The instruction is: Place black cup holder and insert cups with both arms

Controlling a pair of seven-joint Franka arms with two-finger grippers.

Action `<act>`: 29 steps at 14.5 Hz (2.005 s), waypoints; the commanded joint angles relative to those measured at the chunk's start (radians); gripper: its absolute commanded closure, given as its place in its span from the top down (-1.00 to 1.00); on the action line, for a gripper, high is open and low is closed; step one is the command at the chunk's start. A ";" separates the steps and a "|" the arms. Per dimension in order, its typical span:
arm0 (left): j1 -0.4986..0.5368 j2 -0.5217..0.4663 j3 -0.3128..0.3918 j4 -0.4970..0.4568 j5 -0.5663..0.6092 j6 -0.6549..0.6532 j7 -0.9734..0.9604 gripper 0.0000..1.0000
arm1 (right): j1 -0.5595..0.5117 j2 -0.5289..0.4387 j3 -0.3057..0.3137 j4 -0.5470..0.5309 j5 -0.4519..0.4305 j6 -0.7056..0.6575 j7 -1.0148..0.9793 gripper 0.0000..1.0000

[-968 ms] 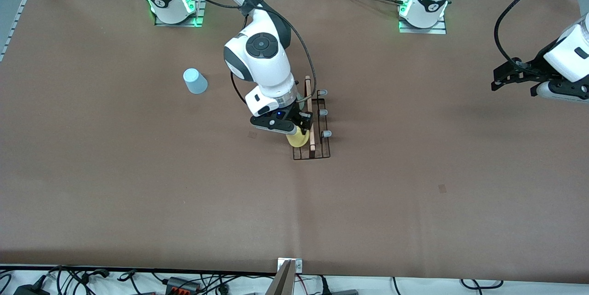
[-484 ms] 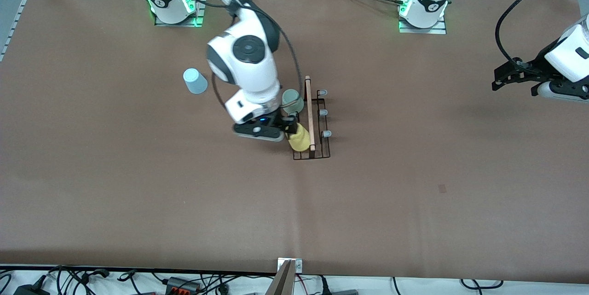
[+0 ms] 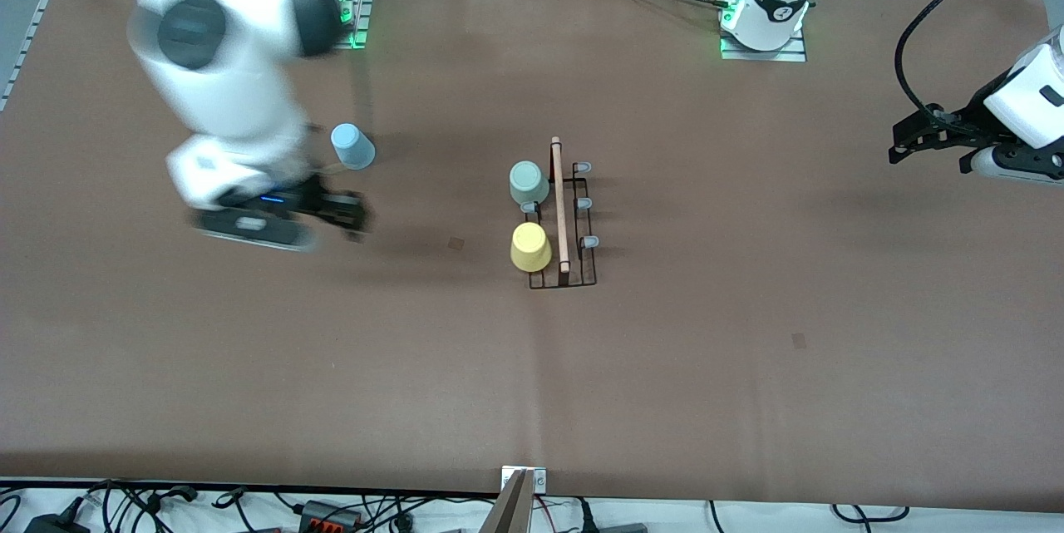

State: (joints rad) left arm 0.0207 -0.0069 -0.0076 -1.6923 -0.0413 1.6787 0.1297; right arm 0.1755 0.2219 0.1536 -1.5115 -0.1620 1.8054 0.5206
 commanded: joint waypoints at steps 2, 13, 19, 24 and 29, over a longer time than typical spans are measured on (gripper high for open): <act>-0.002 0.004 0.002 0.019 0.008 -0.017 0.018 1.00 | -0.190 -0.137 0.000 -0.061 0.035 -0.121 -0.226 1.00; -0.001 0.002 0.002 0.019 0.008 -0.017 0.019 1.00 | -0.241 -0.147 -0.118 -0.041 0.191 -0.221 -0.452 1.00; -0.001 0.002 0.002 0.019 0.008 -0.019 0.019 1.00 | -0.234 -0.167 -0.083 -0.049 0.150 -0.239 -0.442 1.00; -0.001 0.002 0.002 0.019 0.008 -0.019 0.019 1.00 | -0.241 -0.171 -0.060 -0.056 0.159 -0.244 -0.429 1.00; -0.001 0.002 0.003 0.019 0.008 -0.019 0.019 1.00 | -0.241 -0.168 -0.062 -0.056 0.162 -0.245 -0.432 1.00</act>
